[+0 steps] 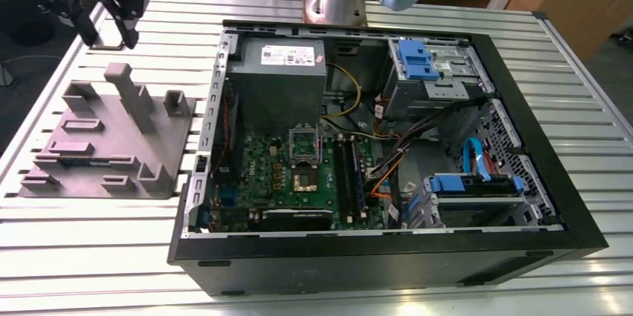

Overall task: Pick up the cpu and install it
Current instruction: 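Pick up the cpu and move it towards the insertion slot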

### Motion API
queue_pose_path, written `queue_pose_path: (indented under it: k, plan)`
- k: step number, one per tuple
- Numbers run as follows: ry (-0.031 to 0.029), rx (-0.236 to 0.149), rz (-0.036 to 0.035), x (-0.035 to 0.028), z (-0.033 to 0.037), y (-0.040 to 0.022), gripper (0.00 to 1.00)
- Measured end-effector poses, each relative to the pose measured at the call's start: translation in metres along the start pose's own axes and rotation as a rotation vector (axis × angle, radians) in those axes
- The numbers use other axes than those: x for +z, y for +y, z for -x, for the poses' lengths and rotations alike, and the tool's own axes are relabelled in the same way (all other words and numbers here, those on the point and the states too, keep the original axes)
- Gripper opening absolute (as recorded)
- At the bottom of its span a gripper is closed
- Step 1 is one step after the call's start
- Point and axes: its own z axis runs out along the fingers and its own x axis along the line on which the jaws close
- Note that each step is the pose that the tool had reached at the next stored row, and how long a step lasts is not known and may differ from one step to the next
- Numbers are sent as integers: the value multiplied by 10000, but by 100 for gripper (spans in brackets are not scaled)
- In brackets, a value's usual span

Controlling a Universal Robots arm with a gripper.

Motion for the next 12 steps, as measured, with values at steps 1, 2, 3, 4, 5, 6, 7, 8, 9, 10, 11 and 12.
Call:
queue_pose_path:
  k: [1,2,3,4,5,6,7,8,9,10,11,12]
  plan:
    - [0,0,0,0,7,0,47]
    - [0,0,0,0,13,0,47]
    - [0,1,0,0,17,1,47]
    - [0,1,0,0,20,1,47]
    - [0,1,-1,0,24,0,47]
    - [0,1,0,0,26,0,47]
    - [0,0,0,0,29,0,47]
    - [1,0,-1,-1,31,0,47]
    - [0,1,0,0,34,1,47]
    - [1,0,0,-1,36,1,47]
    - [0,0,0,0,38,1,47]
    - [0,0,0,0,41,1,47]
